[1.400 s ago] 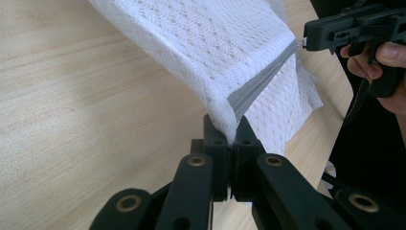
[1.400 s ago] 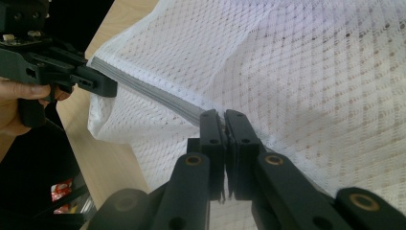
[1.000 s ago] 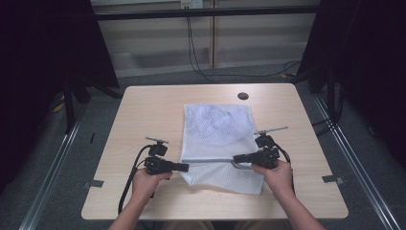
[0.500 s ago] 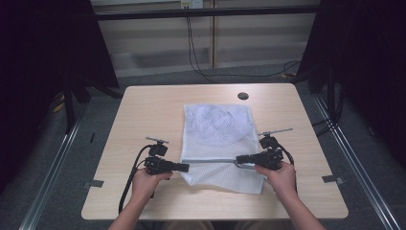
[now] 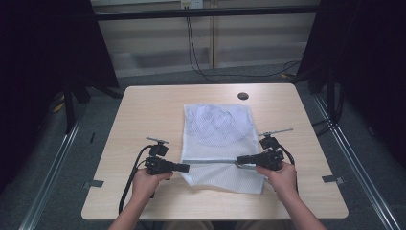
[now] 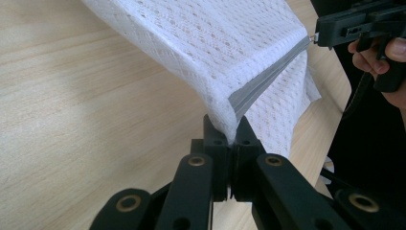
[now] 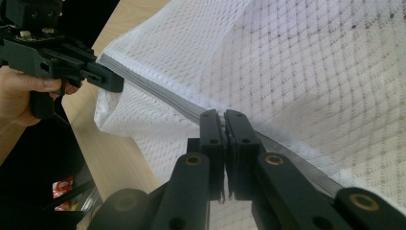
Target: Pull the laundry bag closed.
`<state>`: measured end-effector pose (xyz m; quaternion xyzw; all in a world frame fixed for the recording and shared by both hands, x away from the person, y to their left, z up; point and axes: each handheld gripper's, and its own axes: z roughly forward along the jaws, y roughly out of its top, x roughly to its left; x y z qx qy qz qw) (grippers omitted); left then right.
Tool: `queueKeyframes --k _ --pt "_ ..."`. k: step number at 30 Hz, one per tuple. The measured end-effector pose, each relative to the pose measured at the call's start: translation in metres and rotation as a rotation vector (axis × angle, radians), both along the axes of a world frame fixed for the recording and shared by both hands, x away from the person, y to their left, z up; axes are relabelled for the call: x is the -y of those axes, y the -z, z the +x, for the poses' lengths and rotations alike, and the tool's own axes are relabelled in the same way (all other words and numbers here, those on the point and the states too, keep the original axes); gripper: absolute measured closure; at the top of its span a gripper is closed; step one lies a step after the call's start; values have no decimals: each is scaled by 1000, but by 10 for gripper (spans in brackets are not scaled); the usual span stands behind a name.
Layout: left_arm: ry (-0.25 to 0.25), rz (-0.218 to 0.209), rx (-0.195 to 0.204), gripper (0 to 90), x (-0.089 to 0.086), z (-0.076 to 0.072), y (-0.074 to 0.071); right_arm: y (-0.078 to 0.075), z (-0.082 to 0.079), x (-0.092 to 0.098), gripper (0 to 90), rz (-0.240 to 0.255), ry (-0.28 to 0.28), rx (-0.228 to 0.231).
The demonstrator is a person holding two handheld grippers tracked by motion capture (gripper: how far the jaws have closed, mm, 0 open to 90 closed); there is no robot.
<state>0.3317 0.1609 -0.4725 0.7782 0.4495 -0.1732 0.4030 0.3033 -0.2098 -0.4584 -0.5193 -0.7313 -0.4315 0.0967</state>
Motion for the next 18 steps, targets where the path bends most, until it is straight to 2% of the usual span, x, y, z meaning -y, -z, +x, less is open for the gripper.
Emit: queueKeyframes --k 5,9,11,18 --pt "0 -8 -16 884 1 0 0 0 0 1 870 1 0 2" --pt "0 1 1 884 0 0 0 0 0 2 870 5 0 2" --pt "16 2 -2 884 -2 1 0 0 0 3 870 -1 0 7" --pt "14 1 0 884 -2 1 0 -1 0 5 870 3 4 2"
